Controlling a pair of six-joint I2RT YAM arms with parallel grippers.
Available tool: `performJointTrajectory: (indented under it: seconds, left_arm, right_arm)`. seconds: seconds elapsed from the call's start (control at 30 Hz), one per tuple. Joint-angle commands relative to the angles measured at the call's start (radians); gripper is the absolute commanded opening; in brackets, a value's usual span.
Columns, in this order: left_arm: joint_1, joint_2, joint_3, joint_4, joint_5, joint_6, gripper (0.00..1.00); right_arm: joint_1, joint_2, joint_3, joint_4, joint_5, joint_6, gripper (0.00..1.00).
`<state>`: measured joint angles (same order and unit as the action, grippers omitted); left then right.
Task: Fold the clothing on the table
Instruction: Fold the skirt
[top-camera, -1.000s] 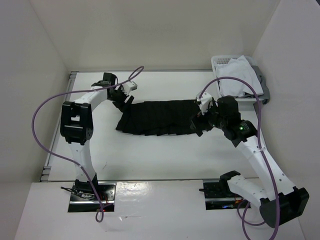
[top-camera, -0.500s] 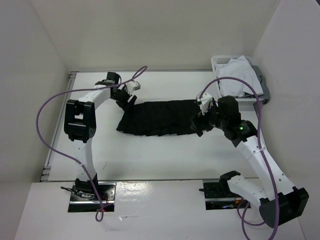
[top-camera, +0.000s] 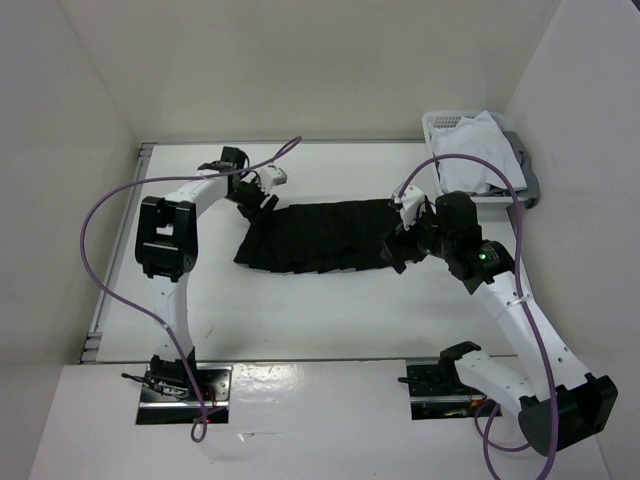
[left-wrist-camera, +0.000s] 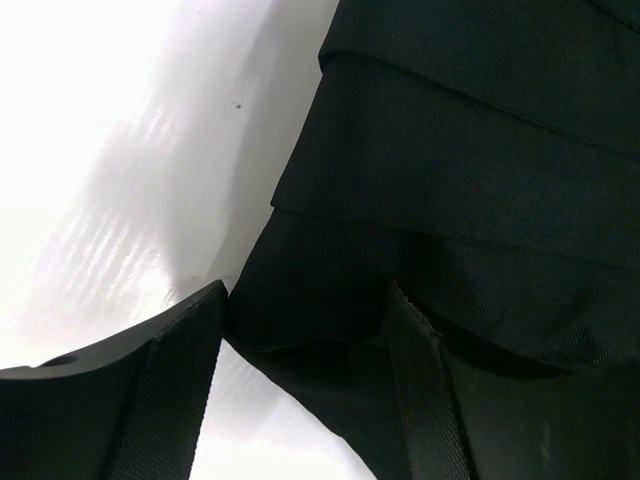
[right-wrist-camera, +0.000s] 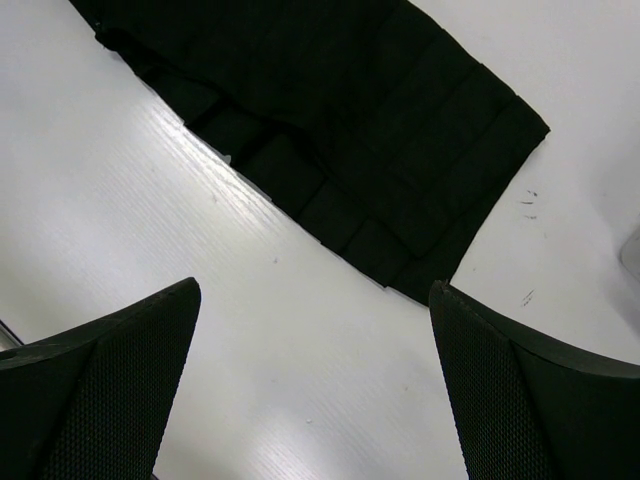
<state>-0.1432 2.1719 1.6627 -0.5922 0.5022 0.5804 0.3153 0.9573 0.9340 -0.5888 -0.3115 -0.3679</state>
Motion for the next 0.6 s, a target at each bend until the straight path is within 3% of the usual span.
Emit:
performJointTrajectory:
  seconds: [0.0, 0.13, 0.2, 0.23, 0.33, 0.47, 0.57]
  left_arm:
    - [-0.007, 0.006, 0.016, -0.017, 0.022, 0.042, 0.70]
    - [-0.007, 0.025, 0.016, -0.038, 0.022, 0.042, 0.55]
    - [-0.007, 0.025, 0.025, -0.057, 0.022, 0.042, 0.43]
    - [-0.007, 0.025, 0.025, -0.057, 0.022, 0.042, 0.31]
    - [-0.007, 0.013, -0.018, -0.067, 0.001, 0.033, 0.14]
    - [-0.007, -0.040, -0.121, -0.049, -0.011, -0.045, 0.00]
    - [0.013, -0.089, -0.201, -0.049, -0.024, -0.096, 0.00]
  right_arm:
    - [-0.007, -0.005, -0.004, 0.012, -0.020, -0.012, 0.99]
    - [-0.007, -0.005, -0.004, 0.012, -0.020, -0.012, 0.99]
    - [-0.007, -0.005, -0.004, 0.012, -0.020, -0.012, 0.99]
    - [-0.007, -0.005, -0.004, 0.012, -0.020, -0.012, 0.99]
    - [-0.007, -0.005, -0.004, 0.012, -0.020, -0.012, 0.99]
    - [-0.007, -0.005, -0.004, 0.023, 0.027, 0.009, 0.99]
    - [-0.007, 0.023, -0.004, 0.049, 0.072, 0.036, 0.99]
